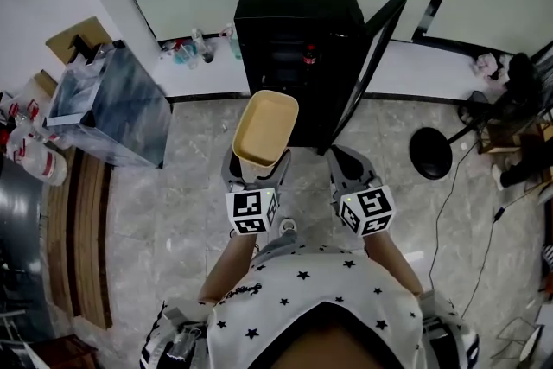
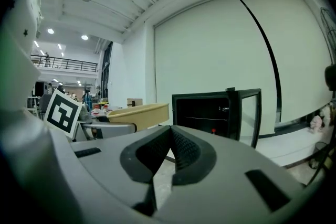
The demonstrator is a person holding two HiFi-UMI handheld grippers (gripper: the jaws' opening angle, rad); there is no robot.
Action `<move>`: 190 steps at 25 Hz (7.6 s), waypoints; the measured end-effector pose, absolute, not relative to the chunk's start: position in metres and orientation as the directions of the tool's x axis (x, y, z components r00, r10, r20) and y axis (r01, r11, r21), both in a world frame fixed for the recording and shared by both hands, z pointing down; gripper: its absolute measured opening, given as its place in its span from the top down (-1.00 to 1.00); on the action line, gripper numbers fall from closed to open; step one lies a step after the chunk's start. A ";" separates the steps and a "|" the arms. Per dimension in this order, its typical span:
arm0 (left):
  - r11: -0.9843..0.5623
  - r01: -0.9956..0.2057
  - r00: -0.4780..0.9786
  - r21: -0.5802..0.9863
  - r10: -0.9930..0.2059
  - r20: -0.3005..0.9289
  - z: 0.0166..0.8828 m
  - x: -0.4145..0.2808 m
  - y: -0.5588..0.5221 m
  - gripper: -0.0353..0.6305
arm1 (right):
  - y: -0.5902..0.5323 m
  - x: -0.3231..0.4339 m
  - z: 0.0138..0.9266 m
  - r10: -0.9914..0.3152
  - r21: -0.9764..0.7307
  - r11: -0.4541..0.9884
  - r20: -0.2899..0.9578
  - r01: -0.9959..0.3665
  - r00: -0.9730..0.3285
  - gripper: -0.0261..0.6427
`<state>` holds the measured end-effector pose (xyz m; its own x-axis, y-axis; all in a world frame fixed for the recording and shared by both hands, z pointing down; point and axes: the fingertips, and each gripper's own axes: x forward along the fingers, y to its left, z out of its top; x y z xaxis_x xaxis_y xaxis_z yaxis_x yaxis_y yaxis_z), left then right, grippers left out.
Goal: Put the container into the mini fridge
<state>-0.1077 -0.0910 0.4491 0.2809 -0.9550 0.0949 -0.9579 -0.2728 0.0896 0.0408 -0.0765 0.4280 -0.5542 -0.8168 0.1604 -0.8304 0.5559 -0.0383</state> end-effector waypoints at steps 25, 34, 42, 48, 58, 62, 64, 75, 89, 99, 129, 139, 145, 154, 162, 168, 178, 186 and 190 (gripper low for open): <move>-0.311 -0.947 0.319 0.084 -0.941 0.113 0.478 -0.105 -0.249 -0.69 | -0.191 0.036 0.460 -0.837 -0.034 0.505 0.222 -0.862 -0.500 0.94; -0.283 -0.955 0.292 0.088 -0.948 0.126 0.490 -0.089 -0.318 -0.69 | -0.252 0.052 0.457 -0.828 -0.023 0.524 0.219 -0.851 -0.516 0.94; -0.244 -0.963 0.258 0.111 -0.955 0.145 0.504 -0.078 -0.374 -0.69 | -0.286 0.064 0.469 -0.820 -0.032 0.529 0.237 -0.848 -0.521 0.94; -0.218 -0.970 0.233 0.105 -0.959 0.163 0.513 -0.073 -0.408 -0.69 | -0.309 0.070 0.477 -0.816 -0.040 0.531 0.247 -0.847 -0.523 0.94; -0.198 -0.977 0.210 0.077 -0.957 0.202 0.528 -0.068 -0.446 -0.69 | -0.335 0.067 0.489 -0.807 -0.066 0.536 0.253 -0.841 -0.534 0.94; -0.192 -0.979 0.204 0.074 -0.955 0.216 0.534 -0.069 -0.458 -0.69 | -0.342 0.066 0.493 -0.804 -0.076 0.537 0.256 -0.840 -0.537 0.94; -0.189 -0.979 0.202 0.077 -0.954 0.223 0.536 -0.068 -0.464 -0.69 | -0.344 0.066 0.494 -0.803 -0.080 0.536 0.259 -0.840 -0.537 0.94; -0.178 -0.981 0.192 0.075 -0.951 0.243 0.541 -0.064 -0.493 -0.69 | -0.356 0.070 0.503 -0.795 -0.092 0.541 0.268 -0.836 -0.544 0.94; -0.190 -0.978 0.207 0.087 -0.941 0.269 0.542 -0.054 -0.535 -0.69 | -0.366 0.077 0.508 -0.791 -0.092 0.541 0.282 -0.836 -0.543 0.94; -0.183 -0.980 0.196 0.075 -0.941 0.277 0.545 -0.051 -0.553 -0.69 | -0.371 0.076 0.509 -0.783 -0.090 0.551 0.288 -0.830 -0.551 0.94; -0.193 -0.977 0.211 0.091 -0.943 0.259 0.532 -0.052 -0.521 -0.69 | -0.338 0.072 0.500 -0.793 -0.093 0.540 0.277 -0.837 -0.543 0.94; -0.255 -0.964 0.267 0.079 -0.929 0.257 0.524 -0.056 -0.456 -0.68 | -0.293 0.059 0.492 -0.800 -0.089 0.535 0.266 -0.840 -0.538 0.94; -0.291 -0.953 0.302 0.081 -0.918 0.257 0.517 -0.064 -0.407 -0.37 | -0.271 0.051 0.485 -0.809 -0.074 0.530 0.254 -0.845 -0.530 0.94; -0.305 -0.947 0.320 0.100 -0.919 0.228 0.500 -0.086 -0.328 0.40 | -0.235 0.035 0.475 -0.815 -0.058 0.534 0.230 -0.843 -0.532 0.94; -0.295 -0.946 0.318 0.132 -0.922 0.220 0.490 -0.107 -0.263 0.78 | -0.202 0.024 0.477 -0.812 -0.064 0.539 0.225 -0.840 -0.538 0.94; -0.277 -0.952 0.301 0.129 -0.922 0.244 0.490 -0.123 -0.228 0.85 | -0.186 0.020 0.475 -0.810 -0.071 0.543 0.218 -0.836 -0.545 0.94; -0.289 -0.947 0.318 0.141 -0.901 0.294 0.504 -0.135 -0.191 0.86 | -0.174 0.012 0.474 -0.807 -0.083 0.550 0.205 -0.831 -0.555 0.94; -0.277 -0.948 0.314 0.157 -0.895 0.316 0.515 -0.142 -0.191 0.86 | -0.175 0.015 0.476 -0.823 -0.076 0.521 0.220 -0.850 -0.524 0.94; -0.278 -0.947 0.315 0.158 -0.894 0.317 0.516 -0.143 -0.194 0.86 | -0.178 0.015 0.477 -0.823 -0.081 0.518 0.224 -0.852 -0.522 0.94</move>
<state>-0.1425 -0.1940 0.5161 0.3154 -0.8944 0.3171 -0.9475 -0.2781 0.1580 0.0153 -0.1783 0.4771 -0.5219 -0.8230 0.2241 -0.8516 0.5180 -0.0807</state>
